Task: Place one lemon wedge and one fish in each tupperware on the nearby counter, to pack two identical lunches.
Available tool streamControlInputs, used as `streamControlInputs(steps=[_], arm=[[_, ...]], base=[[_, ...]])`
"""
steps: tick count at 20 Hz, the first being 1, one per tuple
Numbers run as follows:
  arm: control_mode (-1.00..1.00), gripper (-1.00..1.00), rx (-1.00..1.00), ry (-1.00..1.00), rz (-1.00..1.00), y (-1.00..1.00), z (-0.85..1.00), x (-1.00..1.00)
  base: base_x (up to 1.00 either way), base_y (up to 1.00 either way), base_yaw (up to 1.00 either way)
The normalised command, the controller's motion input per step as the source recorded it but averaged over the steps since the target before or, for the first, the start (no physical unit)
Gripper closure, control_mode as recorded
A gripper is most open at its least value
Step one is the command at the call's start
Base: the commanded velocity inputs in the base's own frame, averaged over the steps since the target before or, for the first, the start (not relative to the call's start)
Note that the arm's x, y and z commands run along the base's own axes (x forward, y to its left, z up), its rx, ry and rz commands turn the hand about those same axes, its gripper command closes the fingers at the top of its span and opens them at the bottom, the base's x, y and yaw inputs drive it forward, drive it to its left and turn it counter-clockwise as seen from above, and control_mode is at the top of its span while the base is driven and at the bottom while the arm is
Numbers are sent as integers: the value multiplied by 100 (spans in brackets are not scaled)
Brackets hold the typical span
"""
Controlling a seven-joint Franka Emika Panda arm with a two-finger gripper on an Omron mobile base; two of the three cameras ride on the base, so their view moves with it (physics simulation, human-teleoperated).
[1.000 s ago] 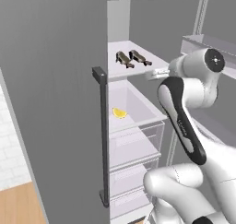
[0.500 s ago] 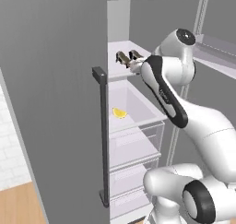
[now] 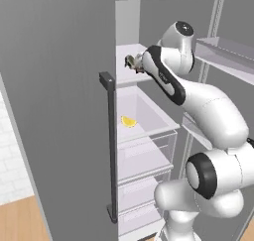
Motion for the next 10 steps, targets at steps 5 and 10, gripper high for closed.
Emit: streamControlInputs(steps=[5,10], arm=[[-100,-100,-1,6,7,36,0,40],[-100,-100,-5,6,9,22,-15,25]], base=[[0,0,0],[0,0,0]])
